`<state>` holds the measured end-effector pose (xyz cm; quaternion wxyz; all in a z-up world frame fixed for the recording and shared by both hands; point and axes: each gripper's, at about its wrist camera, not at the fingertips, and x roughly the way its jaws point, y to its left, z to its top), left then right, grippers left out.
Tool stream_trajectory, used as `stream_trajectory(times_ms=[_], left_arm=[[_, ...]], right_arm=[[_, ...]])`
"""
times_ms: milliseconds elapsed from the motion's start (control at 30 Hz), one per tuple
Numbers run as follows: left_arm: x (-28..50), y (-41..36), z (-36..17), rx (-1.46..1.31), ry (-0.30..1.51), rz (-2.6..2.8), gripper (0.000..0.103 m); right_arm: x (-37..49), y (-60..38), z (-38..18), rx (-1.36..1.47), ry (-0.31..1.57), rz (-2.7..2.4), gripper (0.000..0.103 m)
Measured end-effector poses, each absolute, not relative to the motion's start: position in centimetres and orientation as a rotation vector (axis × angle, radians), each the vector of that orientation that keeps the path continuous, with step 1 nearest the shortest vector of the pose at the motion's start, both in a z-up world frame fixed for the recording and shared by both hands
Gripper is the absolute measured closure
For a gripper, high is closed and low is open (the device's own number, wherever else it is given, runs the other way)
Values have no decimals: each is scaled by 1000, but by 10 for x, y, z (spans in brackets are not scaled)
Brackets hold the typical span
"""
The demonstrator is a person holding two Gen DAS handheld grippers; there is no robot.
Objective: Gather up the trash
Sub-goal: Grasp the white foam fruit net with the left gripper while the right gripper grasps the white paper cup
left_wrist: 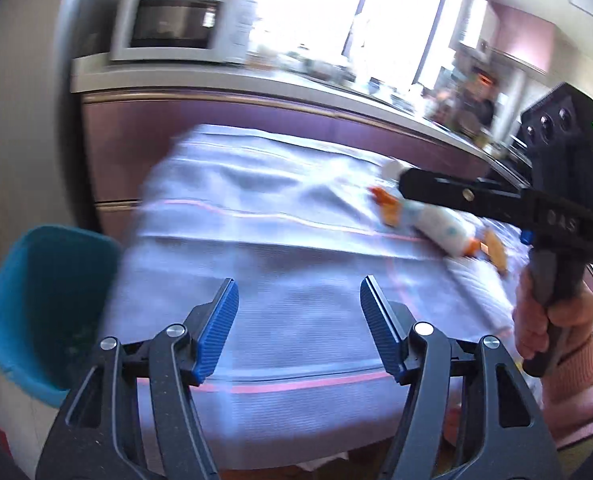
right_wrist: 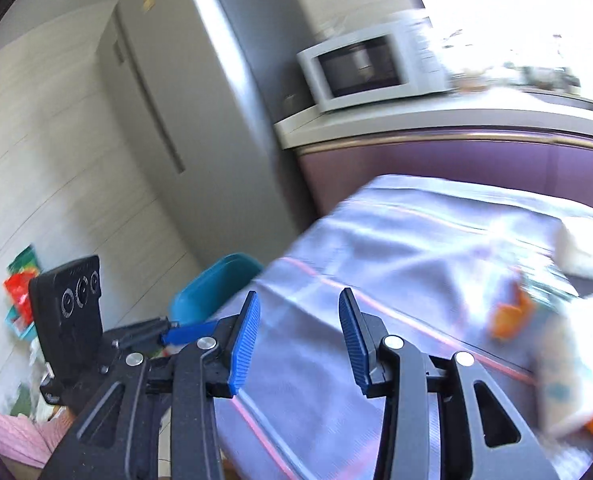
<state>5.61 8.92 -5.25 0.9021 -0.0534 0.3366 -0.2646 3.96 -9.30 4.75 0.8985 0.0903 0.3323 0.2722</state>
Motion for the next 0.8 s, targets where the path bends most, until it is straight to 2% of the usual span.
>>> stream_trajectory(times_ms=[400,733,800], left_arm=[[24,-80,-79,-11,886,-964,36],[32,-128,-91,-45,983,-1023,34],[35,-135,-92,-48,990,-1023,38]], right_arm=[[0,-238,36,338,626,234,64],[-4,-267,16,400,642,233,64],[-2,-265,12,407,655,248,64]])
